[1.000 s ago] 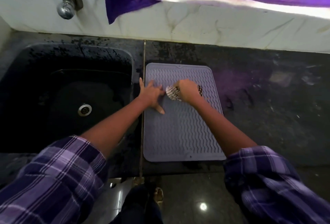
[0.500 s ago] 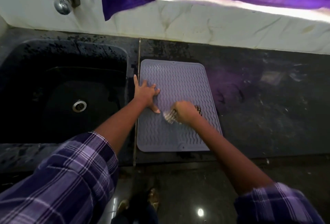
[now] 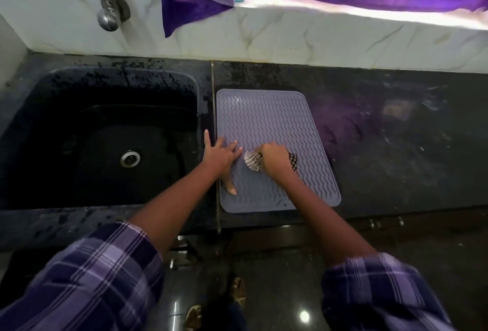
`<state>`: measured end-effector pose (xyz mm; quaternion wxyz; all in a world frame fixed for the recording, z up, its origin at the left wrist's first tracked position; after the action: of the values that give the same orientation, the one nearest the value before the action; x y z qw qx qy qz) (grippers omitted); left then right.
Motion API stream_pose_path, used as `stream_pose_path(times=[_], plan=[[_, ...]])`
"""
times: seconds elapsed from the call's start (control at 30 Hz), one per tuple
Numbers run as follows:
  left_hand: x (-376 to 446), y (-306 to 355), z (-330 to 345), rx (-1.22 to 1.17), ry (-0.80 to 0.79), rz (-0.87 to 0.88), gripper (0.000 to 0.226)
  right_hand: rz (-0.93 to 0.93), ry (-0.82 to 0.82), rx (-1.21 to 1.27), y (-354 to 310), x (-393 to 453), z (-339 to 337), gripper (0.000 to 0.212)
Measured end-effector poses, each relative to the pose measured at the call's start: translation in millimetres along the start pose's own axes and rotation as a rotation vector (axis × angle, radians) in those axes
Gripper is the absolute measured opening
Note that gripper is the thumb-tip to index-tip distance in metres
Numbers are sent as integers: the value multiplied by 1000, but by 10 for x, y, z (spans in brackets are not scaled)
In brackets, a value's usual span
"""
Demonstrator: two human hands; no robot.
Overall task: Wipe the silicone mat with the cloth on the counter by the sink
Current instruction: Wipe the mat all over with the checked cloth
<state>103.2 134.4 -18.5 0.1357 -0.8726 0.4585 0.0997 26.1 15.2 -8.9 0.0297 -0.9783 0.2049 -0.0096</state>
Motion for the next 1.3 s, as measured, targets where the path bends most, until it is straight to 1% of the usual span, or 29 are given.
stream_pose_path(times=[0.13,0.2,0.23,0.3,0.33,0.37,0.4,0.47,0.5,0.53,0.57,0.6,0.67,0.73,0.87,0.93,0.97,1.0,1.07,1.1,1.13,1.17,1.23,1.3], plan=[[-9,19,-56,34,6,18,133,-25,53,42,106,-553,114,28],[-43,9,-60,27,8,17,133,-38,29,78,109,-871,79,31],[-65,1,-75,25,12,21,132,-44,-18,96,115,-971,57,32],[-100,-9,-105,29,33,34,130,-30,-190,165,170,-1004,-38,31],[-119,-6,-109,34,50,40,129,-3,-270,214,222,-949,-96,27],[-138,3,-106,37,69,41,127,41,-305,259,279,-859,-159,19],[-161,7,-96,37,86,35,125,97,-274,287,323,-748,-224,16],[-207,8,-64,15,103,1,121,214,-87,332,332,-552,-299,25],[-225,5,-54,-3,109,-17,119,235,3,351,269,-486,-284,28],[-243,3,-52,-21,111,-27,118,219,50,342,169,-449,-242,26],[-260,2,-47,-37,108,-29,117,188,61,306,46,-448,-167,20],[-268,-3,-42,-46,107,-25,117,155,65,250,-68,-480,-71,20],[-257,-26,-22,-48,106,-20,117,79,86,103,-212,-618,67,27],[-251,-40,-16,-49,93,-21,118,33,81,43,-173,-764,107,26],[-242,-37,-28,-62,84,-16,117,-37,-69,24,-125,-1121,48,29],[-236,-36,-35,-66,80,-17,116,-63,-180,22,-133,-1077,-40,32],[-237,-29,-31,-70,78,-15,117,-41,-219,43,-116,-992,-102,32],[-237,-25,-24,-75,74,-13,117,6,-220,80,-89,-874,-178,31],[-230,-27,-21,-80,53,-14,119,99,-81,153,-25,-644,-305,27],[-224,-31,-33,-81,40,-13,120,113,-14,166,-37,-575,-312,28],[-221,-36,-50,-78,24,-8,119,109,3,175,-95,-572,-282,30],[-219,-42,-63,-73,6,-2,118,81,-22,176,-182,-620,-209,33],[-198,-74,-80,-41,-22,17,116,-56,-79,127,-340,-842,-3,35],[-169,-93,-77,9,-23,34,116,-184,-27,78,-284,-1056,110,39]])
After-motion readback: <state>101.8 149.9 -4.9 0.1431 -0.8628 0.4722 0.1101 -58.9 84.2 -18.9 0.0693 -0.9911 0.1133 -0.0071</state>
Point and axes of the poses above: each hand's wrist, its own x-axis towards the middle knuckle, its own z-axis out of the palm, y = z × x, the point moved 1 cm from there along x, towards the middle knuckle, and after that the axes turned 14 degrees about y, right-handed, at the moved point
